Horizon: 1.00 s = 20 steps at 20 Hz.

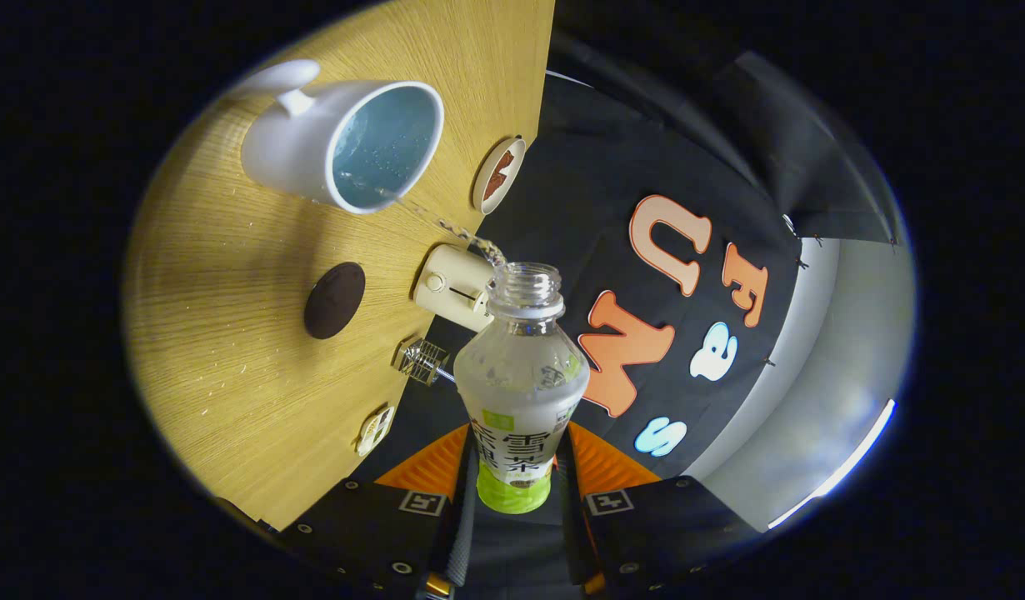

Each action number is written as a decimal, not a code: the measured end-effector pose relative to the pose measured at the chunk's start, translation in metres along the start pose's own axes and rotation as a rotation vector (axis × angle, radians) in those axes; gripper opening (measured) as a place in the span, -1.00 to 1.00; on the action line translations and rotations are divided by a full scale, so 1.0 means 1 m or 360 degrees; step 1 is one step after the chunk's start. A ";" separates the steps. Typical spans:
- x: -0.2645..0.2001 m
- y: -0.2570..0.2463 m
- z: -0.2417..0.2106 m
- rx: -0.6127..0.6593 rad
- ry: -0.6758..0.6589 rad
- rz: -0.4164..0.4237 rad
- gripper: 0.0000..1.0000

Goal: Take the bottle from table, then pour the juice into the cup, finally place the bottle on the coaster

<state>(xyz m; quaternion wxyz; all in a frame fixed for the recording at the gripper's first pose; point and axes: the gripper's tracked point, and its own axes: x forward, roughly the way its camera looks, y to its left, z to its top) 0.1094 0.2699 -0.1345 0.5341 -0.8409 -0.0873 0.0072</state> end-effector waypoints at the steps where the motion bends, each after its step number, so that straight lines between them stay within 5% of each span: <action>1: -0.002 0.000 0.000 -0.0004 0.0003 0.0006 -0.08; 20: -0.002 -0.006 0.010 -0.0150 -0.0056 0.0006 -0.08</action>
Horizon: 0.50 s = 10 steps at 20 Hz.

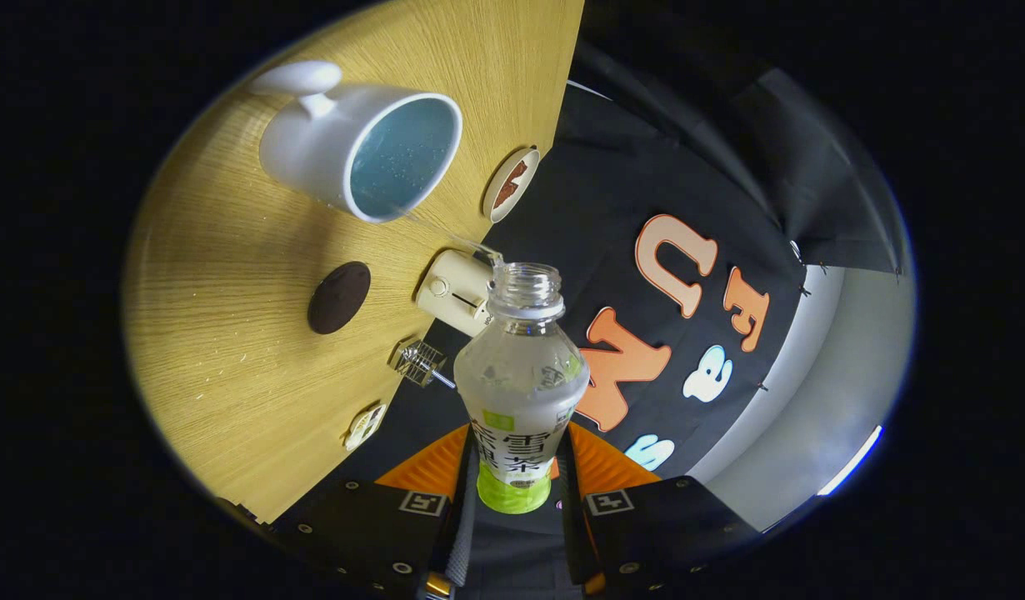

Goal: Take the bottle from table, then pour the juice into the cup, finally place the bottle on the coaster

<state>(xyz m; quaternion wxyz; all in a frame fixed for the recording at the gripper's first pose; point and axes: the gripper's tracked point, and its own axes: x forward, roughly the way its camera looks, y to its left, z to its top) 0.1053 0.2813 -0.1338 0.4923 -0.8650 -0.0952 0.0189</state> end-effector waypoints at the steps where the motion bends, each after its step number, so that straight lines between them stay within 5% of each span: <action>1: -0.001 0.000 0.002 -0.0015 -0.0007 0.0001 -0.08; 10: -0.004 -0.006 0.007 -0.0082 -0.0040 0.0007 -0.08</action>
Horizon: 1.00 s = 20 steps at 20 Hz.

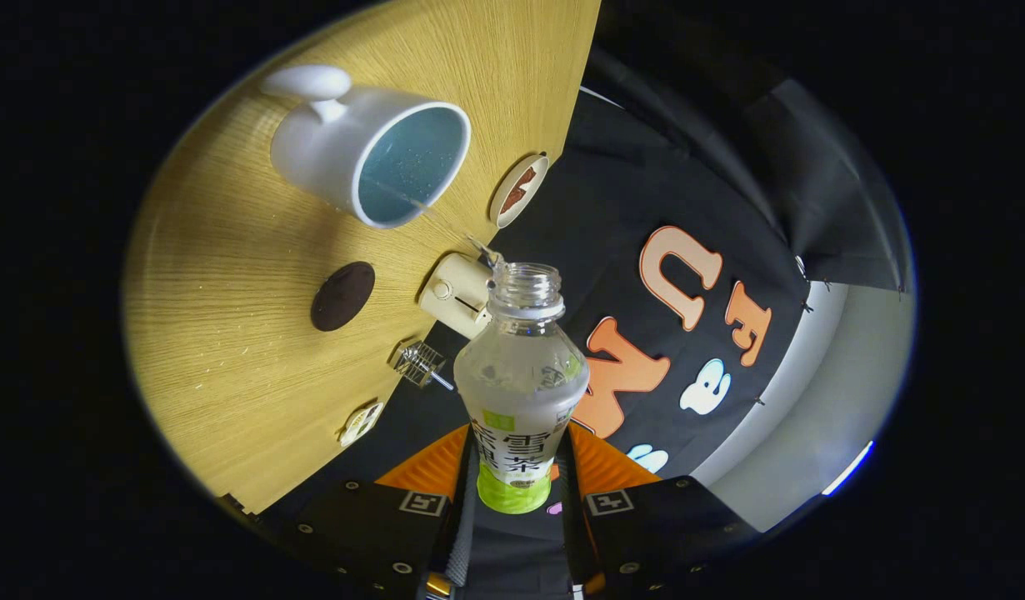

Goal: Take the bottle from table, then pour the juice into the cup, finally place the bottle on the coaster

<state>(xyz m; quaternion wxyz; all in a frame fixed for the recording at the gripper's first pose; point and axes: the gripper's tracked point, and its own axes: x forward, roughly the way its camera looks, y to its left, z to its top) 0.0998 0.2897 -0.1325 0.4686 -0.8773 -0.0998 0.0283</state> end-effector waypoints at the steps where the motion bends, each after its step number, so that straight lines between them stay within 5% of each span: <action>1: -0.001 -0.001 0.001 -0.0016 -0.0005 -0.0001 -0.08; 20: 0.001 -0.009 0.024 -0.0133 -0.0110 0.0038 -0.08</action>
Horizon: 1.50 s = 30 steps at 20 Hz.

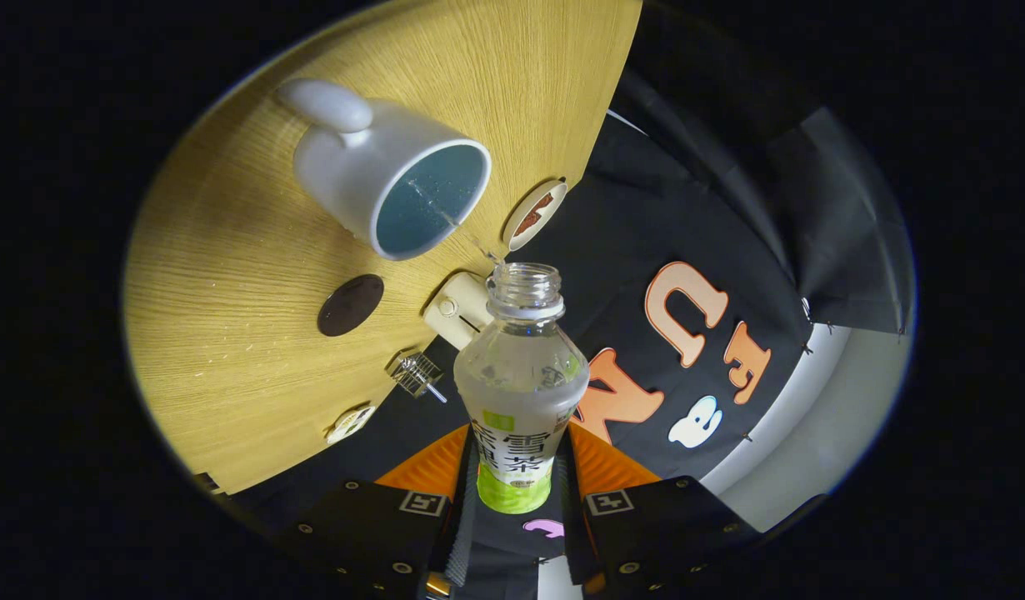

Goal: Take the bottle from table, then pour the juice into the cup, finally place the bottle on the coaster

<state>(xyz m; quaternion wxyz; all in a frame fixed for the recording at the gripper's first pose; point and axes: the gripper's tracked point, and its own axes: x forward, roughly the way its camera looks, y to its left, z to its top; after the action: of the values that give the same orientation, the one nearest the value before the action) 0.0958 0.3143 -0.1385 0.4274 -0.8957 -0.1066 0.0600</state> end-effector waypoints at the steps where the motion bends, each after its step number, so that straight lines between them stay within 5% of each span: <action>1: 0.000 0.000 0.000 0.0016 -0.0002 0.0000 -0.08; 13: -0.007 0.020 -0.001 0.0448 -0.0021 0.0001 -0.03; 30: -0.029 0.089 -0.014 0.1955 0.0084 0.0129 -0.02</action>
<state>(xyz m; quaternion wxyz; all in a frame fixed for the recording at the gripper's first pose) 0.0828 0.2428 -0.1984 0.8651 -0.4904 -0.0077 0.1046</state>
